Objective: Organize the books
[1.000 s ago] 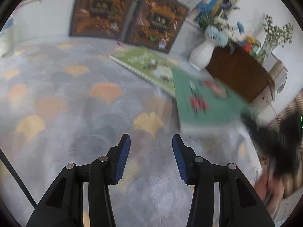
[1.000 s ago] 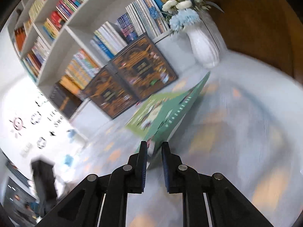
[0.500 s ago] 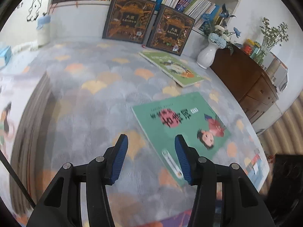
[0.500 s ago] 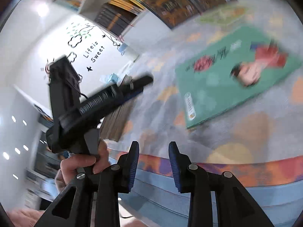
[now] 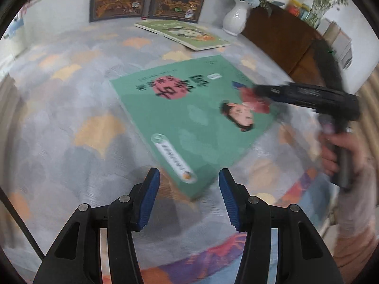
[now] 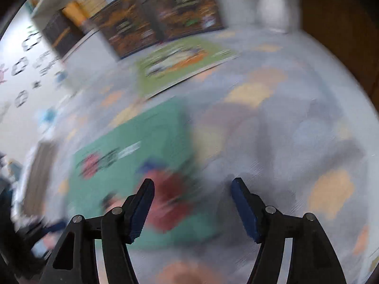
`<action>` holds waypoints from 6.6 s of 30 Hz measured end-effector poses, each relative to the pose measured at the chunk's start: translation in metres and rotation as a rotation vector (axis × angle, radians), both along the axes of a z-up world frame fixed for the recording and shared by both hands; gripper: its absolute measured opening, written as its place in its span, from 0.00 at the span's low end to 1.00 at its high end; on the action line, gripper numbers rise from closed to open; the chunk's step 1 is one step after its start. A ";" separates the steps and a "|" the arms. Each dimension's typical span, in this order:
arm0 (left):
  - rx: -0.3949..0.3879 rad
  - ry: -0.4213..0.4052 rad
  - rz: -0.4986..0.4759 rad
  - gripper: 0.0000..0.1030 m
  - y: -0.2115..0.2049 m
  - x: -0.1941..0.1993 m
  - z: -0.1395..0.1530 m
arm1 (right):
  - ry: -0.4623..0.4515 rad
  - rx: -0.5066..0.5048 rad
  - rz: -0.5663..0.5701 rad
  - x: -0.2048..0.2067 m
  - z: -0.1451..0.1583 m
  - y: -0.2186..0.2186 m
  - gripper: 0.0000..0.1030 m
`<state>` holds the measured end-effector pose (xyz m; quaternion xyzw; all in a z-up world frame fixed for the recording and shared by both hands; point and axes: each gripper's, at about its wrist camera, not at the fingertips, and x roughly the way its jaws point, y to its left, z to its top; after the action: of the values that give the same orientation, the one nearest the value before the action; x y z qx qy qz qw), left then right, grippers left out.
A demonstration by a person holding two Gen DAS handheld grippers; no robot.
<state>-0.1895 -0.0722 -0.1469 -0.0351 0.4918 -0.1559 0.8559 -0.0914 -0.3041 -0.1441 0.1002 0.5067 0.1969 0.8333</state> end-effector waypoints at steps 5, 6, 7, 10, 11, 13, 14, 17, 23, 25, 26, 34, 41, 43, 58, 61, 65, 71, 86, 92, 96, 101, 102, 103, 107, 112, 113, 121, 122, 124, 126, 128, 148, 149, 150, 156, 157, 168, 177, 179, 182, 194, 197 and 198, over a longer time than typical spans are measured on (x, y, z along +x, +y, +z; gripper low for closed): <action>0.098 -0.024 0.175 0.50 0.043 0.009 0.005 | 0.060 -0.005 0.214 -0.071 0.001 0.053 0.74; 0.124 -0.028 0.221 0.50 0.053 0.008 0.006 | 0.076 0.026 0.291 -0.085 0.003 0.066 0.73; 0.128 -0.029 0.250 0.50 0.064 0.006 0.007 | 0.084 0.052 0.358 -0.095 0.007 0.077 0.73; 0.037 -0.016 0.260 0.50 0.084 -0.009 0.012 | 0.055 0.051 0.406 -0.093 0.015 0.077 0.69; 0.013 -0.015 0.253 0.50 0.085 -0.014 0.013 | 0.017 0.029 0.384 -0.080 0.022 0.074 0.69; -0.006 -0.018 0.246 0.51 0.080 -0.025 0.012 | -0.043 -0.001 0.365 -0.049 0.035 0.068 0.69; -0.005 -0.014 0.243 0.51 0.077 -0.029 0.011 | -0.065 -0.013 0.374 -0.032 0.038 0.070 0.69; 0.017 -0.019 0.232 0.52 0.063 -0.036 0.002 | -0.111 -0.083 0.460 0.015 0.030 0.100 0.69; 0.092 -0.031 0.235 0.57 0.049 -0.013 0.001 | 0.009 -0.262 0.503 0.045 -0.005 0.142 0.84; 0.113 -0.022 0.258 0.57 0.048 0.007 0.002 | 0.011 -0.283 0.524 0.026 -0.005 0.136 0.87; 0.117 -0.020 0.258 0.57 0.048 0.017 0.003 | 0.030 -0.276 0.522 0.016 -0.006 0.130 0.89; 0.008 -0.028 0.178 0.56 0.048 0.058 0.017 | 0.161 -0.042 0.595 -0.060 0.000 0.084 0.88; -0.271 -0.013 0.180 0.57 0.087 -0.009 0.004 | 0.346 0.405 0.500 -0.005 -0.026 0.053 0.85; -0.335 -0.004 0.203 0.53 0.096 -0.010 0.001 | 0.371 0.459 0.478 0.019 -0.034 0.055 0.61; -0.189 -0.086 0.195 0.35 0.074 -0.006 0.002 | 0.057 0.340 0.468 0.007 -0.035 0.080 0.26; -0.247 -0.041 0.236 0.22 0.085 -0.003 0.002 | 0.060 0.372 0.425 0.004 -0.035 0.071 0.21; -0.250 -0.043 0.195 0.21 0.076 -0.003 0.016 | 0.076 0.419 0.480 -0.006 -0.019 0.077 0.17; -0.217 -0.061 0.169 0.21 0.071 0.000 0.030 | 0.092 0.370 0.509 -0.014 0.000 0.096 0.17; -0.317 0.119 0.257 0.34 0.102 -0.053 -0.006 | 0.284 0.368 0.549 -0.014 -0.039 0.076 0.18; -0.383 0.085 0.241 0.34 0.108 -0.059 -0.012 | 0.286 0.375 0.611 -0.026 -0.041 0.076 0.18; -0.477 0.108 0.296 0.27 0.119 -0.052 -0.018 | 0.263 0.403 0.543 -0.028 -0.043 0.082 0.17; -0.365 0.071 0.272 0.26 0.106 -0.054 0.009 | 0.181 0.335 0.548 -0.049 -0.005 0.097 0.17; -0.340 0.062 0.273 0.26 0.107 -0.055 0.014 | 0.167 0.327 0.554 -0.052 0.003 0.100 0.17; -0.321 0.050 0.271 0.26 0.108 -0.055 0.020 | 0.156 0.323 0.556 -0.053 0.008 0.103 0.17; -0.334 0.017 0.247 0.27 0.125 -0.053 0.044 | 0.132 0.334 0.571 -0.052 0.036 0.113 0.17; -0.289 -0.035 0.250 0.28 0.149 -0.045 0.074 | 0.115 0.339 0.600 -0.049 0.066 0.141 0.17; -0.289 -0.043 0.254 0.29 0.155 -0.045 0.079 | 0.108 0.336 0.613 -0.049 0.072 0.149 0.17; -0.260 -0.099 0.299 0.29 0.223 -0.038 0.122 | 0.116 0.396 0.678 -0.039 0.099 0.211 0.17; -0.247 -0.105 0.304 0.30 0.231 -0.037 0.127 | 0.117 0.401 0.688 -0.038 0.101 0.220 0.17; -0.220 -0.124 0.319 0.30 0.250 -0.035 0.136 | 0.121 0.410 0.700 -0.035 0.103 0.236 0.17; -0.208 -0.133 0.331 0.30 0.264 -0.034 0.141 | 0.121 0.415 0.720 -0.034 0.107 0.256 0.17; -0.200 -0.144 0.348 0.30 0.285 -0.031 0.143 | 0.128 0.417 0.737 -0.031 0.109 0.279 0.17; -0.251 -0.079 0.400 0.33 0.377 -0.008 0.072 | 0.310 0.342 0.715 0.009 0.031 0.391 0.20; -0.249 -0.074 0.401 0.33 0.378 -0.007 0.070 | 0.312 0.344 0.714 0.009 0.031 0.391 0.20; -0.244 -0.066 0.401 0.33 0.379 -0.007 0.067 | 0.312 0.344 0.714 0.009 0.031 0.391 0.20; -0.251 -0.057 0.408 0.34 0.384 -0.007 0.057 | 0.293 0.324 0.720 0.005 0.034 0.388 0.20; -0.250 -0.059 0.409 0.34 0.384 -0.007 0.057 | 0.287 0.315 0.719 0.004 0.036 0.388 0.20; -0.180 -0.116 0.475 0.35 0.389 -0.019 0.073 | 0.261 0.248 0.701 0.004 0.043 0.388 0.22; 0.011 -0.181 0.511 0.37 0.353 -0.031 0.115 | 0.190 0.101 0.731 -0.001 0.058 0.385 0.27; 0.006 -0.200 0.505 0.40 0.342 -0.030 0.123 | 0.178 0.106 0.716 0.002 0.060 0.374 0.27; -0.007 -0.221 0.470 0.41 0.315 -0.022 0.132 | 0.119 0.088 0.673 0.006 0.066 0.344 0.31; -0.129 -0.109 0.254 0.41 0.164 0.083 0.083 | 0.139 0.256 0.298 0.058 0.035 0.118 0.50; -0.143 -0.052 0.231 0.41 0.129 0.110 0.058 | 0.168 0.303 0.178 0.077 0.020 0.065 0.50; -0.154 -0.034 0.224 0.41 0.121 0.116 0.050 | 0.174 0.306 0.133 0.087 0.014 0.046 0.50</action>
<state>-0.0739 0.0487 -0.0967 -0.1526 0.4568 -0.0971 0.8710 -0.0041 -0.2584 -0.1296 0.2087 0.5464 0.3170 0.7466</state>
